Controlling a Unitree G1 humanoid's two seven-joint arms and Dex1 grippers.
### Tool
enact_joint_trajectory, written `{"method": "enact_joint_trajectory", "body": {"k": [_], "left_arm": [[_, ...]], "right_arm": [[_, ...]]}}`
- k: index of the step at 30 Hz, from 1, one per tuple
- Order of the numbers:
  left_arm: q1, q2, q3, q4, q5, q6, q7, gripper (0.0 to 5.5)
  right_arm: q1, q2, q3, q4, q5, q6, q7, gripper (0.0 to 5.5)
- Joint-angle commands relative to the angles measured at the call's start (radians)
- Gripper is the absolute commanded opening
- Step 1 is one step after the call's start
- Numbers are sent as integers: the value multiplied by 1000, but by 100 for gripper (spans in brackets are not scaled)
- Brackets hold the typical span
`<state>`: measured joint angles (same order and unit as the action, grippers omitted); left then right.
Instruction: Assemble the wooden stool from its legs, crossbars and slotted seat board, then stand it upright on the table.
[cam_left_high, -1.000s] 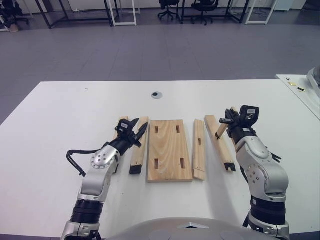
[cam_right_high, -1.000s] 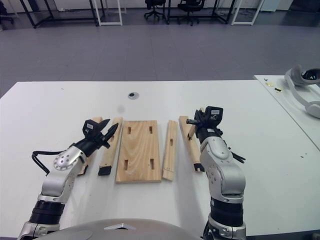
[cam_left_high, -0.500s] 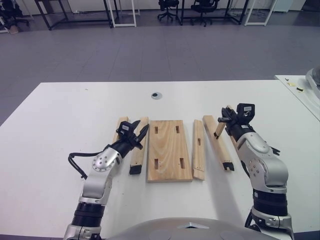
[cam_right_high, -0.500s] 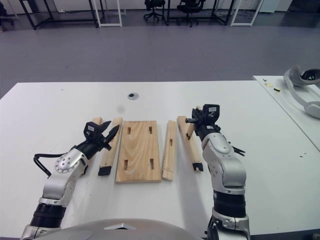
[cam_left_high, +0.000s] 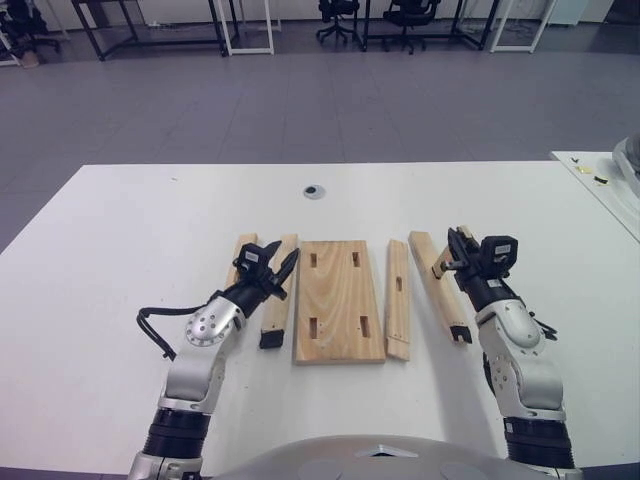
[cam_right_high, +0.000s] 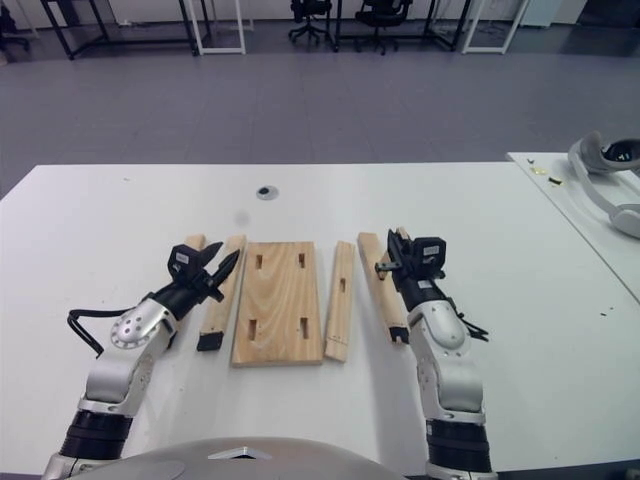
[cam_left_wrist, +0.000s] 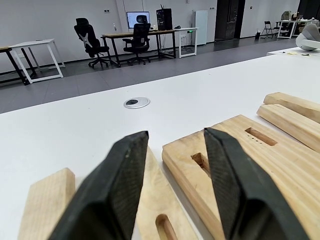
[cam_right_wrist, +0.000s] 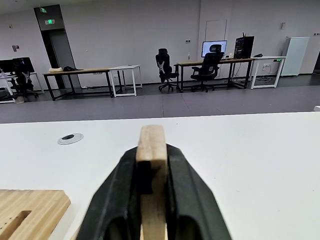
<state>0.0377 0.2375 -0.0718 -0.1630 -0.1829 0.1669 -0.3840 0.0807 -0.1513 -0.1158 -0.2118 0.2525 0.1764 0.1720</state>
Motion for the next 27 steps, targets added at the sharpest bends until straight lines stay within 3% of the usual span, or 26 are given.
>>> {"method": "enact_joint_trajectory", "body": {"k": [1, 11, 27], "left_arm": [[1, 2, 4, -8, 9, 4, 5, 204], [1, -10, 1, 0, 15, -8, 14, 204], [18, -38, -7, 0, 29, -19, 30, 204]], "right_arm": [[41, 0, 8, 63, -20, 20, 2, 42], [38, -18, 39, 73, -82, -24, 9, 42], [-127, -21, -3, -74, -46, 35, -35, 42]]}}
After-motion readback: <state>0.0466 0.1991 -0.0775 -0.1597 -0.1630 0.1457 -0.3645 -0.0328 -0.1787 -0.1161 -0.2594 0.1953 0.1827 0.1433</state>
